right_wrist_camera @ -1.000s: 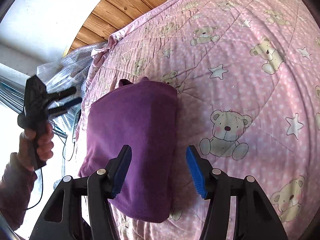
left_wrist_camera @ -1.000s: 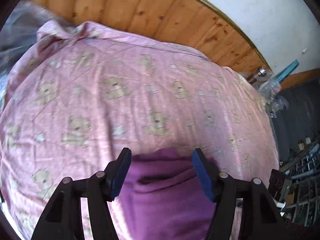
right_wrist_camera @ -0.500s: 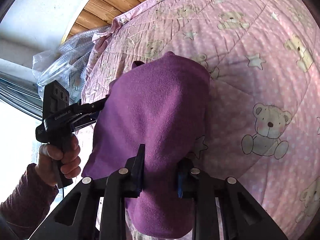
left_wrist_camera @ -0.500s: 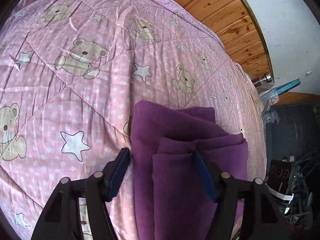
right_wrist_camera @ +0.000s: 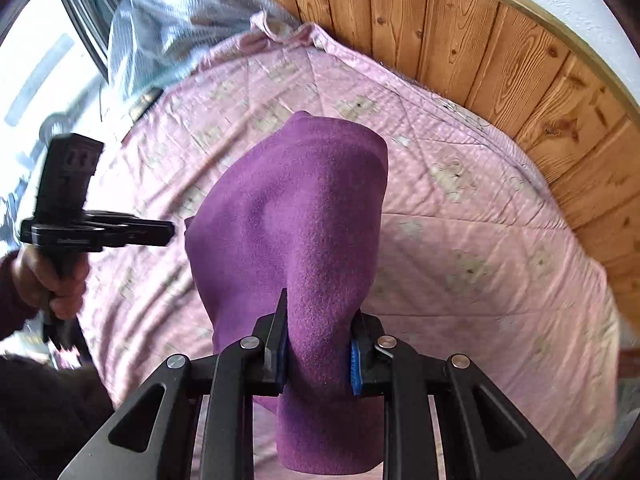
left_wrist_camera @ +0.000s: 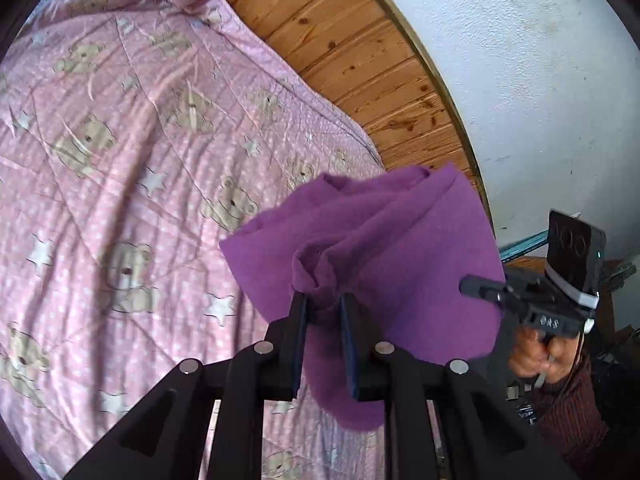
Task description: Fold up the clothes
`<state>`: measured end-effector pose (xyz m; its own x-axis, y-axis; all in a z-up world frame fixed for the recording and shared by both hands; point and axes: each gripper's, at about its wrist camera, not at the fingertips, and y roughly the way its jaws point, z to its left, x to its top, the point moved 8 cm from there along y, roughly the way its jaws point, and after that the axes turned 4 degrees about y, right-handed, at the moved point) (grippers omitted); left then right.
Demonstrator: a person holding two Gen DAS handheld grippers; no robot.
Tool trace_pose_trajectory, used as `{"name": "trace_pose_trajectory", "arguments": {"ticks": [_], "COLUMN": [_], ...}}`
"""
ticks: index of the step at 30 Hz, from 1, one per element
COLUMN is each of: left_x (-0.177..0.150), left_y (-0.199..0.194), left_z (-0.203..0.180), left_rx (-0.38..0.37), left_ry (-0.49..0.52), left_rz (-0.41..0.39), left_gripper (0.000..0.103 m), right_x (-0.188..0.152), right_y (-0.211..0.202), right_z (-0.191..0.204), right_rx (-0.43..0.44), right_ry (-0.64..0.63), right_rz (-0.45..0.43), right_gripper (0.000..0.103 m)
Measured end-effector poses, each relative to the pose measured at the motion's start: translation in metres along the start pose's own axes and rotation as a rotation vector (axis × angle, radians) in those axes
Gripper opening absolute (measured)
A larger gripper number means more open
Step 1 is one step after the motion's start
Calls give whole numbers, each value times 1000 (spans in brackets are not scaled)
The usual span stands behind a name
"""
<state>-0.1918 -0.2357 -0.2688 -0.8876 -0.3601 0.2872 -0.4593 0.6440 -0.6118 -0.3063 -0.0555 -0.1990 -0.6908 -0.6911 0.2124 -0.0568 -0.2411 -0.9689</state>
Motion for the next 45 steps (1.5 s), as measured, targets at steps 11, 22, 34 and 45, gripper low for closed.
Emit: {"name": "trace_pose_trajectory", "arguments": {"ticks": [11,22,34,45], "left_x": [-21,91,47,98], "left_y": [70,101,170,136], "left_z": [-64,-65,-17,-1], "left_rx": [-29,123,21,29], "left_ry": [29,223,122,118], "left_rz": [103,9,242,123], "left_gripper": [19,55,55,55], "right_x": [69,-33,-126,-14], "right_y": [79,-12,82,46], "right_z": [-112,-157,-111,31], "right_rx": [-348,-58,63,-477], "right_ry": [-384,682,931,199], "right_rz": [104,-480,-331,-401], "right_gripper": [32,64,43,62]}}
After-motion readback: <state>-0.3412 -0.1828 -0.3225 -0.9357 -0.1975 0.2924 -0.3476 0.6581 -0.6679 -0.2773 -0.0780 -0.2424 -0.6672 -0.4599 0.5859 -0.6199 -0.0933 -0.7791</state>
